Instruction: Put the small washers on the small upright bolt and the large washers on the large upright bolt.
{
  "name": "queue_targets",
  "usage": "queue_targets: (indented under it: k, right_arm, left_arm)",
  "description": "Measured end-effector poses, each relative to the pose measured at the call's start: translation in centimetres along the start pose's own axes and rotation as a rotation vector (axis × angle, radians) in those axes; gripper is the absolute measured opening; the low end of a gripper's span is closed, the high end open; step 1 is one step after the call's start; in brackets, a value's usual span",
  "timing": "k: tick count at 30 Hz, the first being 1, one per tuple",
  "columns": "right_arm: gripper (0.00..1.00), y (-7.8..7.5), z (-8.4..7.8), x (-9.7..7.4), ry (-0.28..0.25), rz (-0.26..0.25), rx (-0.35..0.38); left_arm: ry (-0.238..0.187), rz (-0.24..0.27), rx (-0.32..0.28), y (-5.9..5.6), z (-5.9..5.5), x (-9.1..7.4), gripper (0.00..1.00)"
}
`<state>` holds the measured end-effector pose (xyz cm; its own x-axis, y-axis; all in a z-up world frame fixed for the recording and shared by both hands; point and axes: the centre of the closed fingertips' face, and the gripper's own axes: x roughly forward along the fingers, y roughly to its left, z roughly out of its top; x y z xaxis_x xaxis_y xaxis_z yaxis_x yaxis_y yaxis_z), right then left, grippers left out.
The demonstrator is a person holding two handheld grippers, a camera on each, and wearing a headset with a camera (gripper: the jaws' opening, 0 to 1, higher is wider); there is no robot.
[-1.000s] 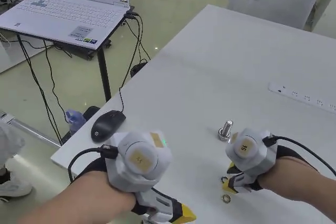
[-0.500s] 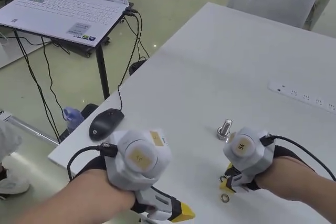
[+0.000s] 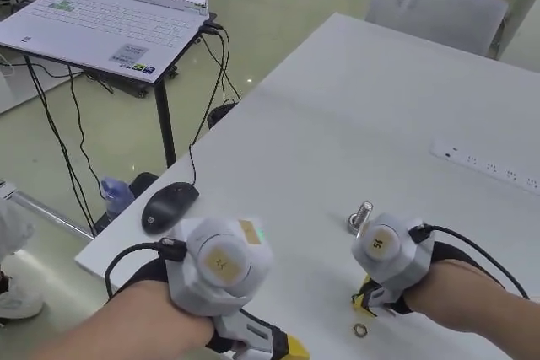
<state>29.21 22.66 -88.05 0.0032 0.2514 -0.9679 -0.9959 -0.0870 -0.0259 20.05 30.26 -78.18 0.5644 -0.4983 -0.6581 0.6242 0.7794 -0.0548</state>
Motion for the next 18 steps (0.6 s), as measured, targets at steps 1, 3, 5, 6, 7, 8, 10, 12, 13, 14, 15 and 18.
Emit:
queue_targets:
  k: [1, 3, 5, 6, 7, 8, 10, 12, 13, 14, 15, 18]
  right_arm:
    - [0.14, 0.1, 0.0, 0.0, 0.005, -0.002, -0.007]
    - [0.13, 0.0, 0.0, -0.1, 0.007, -0.004, -0.008]
    - [0.13, 0.0, 0.0, -0.1, 0.003, -0.004, -0.001]
    - [0.13, 0.0, 0.0, -0.1, 0.000, -0.004, 0.003]
    - [0.13, 0.0, 0.0, -0.1, -0.007, -0.003, 0.010]
    - [0.13, 0.0, 0.0, -0.2, -0.012, -0.003, 0.015]
    - [0.13, 0.0, -0.1, -0.2, -0.018, -0.003, 0.018]
    - [0.13, -0.2, -0.3, -0.3, -0.018, -0.008, 0.020]
    - [0.13, -0.3, -0.4, -0.5, -0.019, -0.006, 0.031]
    - [0.13, -0.5, -0.6, -0.6, -0.020, -0.007, 0.040]
    - [0.13, -0.6, -0.7, -0.8, -0.020, -0.009, 0.043]
    - [0.13, -0.9, -1.1, -1.3, -0.022, -0.006, 0.061]
  left_arm:
    - [0.000, 0.000, -0.001, 0.0, 0.0, 0.0, 0.81]
    - [0.002, -0.001, -0.002, -0.1, 0.0, 0.0, 0.80]
    - [0.004, -0.001, -0.002, -0.1, 0.0, -0.1, 0.80]
    - [0.004, -0.001, -0.001, -0.2, 0.0, 0.0, 0.80]
    - [0.004, -0.001, -0.001, -0.1, 0.1, 0.0, 0.80]
    - [0.005, -0.001, -0.002, -0.1, 0.1, 0.0, 0.80]
    - [0.007, 0.001, 0.001, -0.1, 0.1, 0.0, 0.79]
    - [0.006, 0.003, -0.002, 0.0, 0.2, 0.0, 0.79]
    - [0.006, 0.005, -0.003, 0.1, 0.2, 0.0, 0.79]
    - [0.005, 0.006, -0.003, 0.1, 0.2, 0.0, 0.79]
    - [0.007, 0.008, -0.004, 0.2, 0.2, 0.0, 0.79]
    - [0.003, 0.011, -0.007, 0.4, 0.3, 0.0, 0.80]
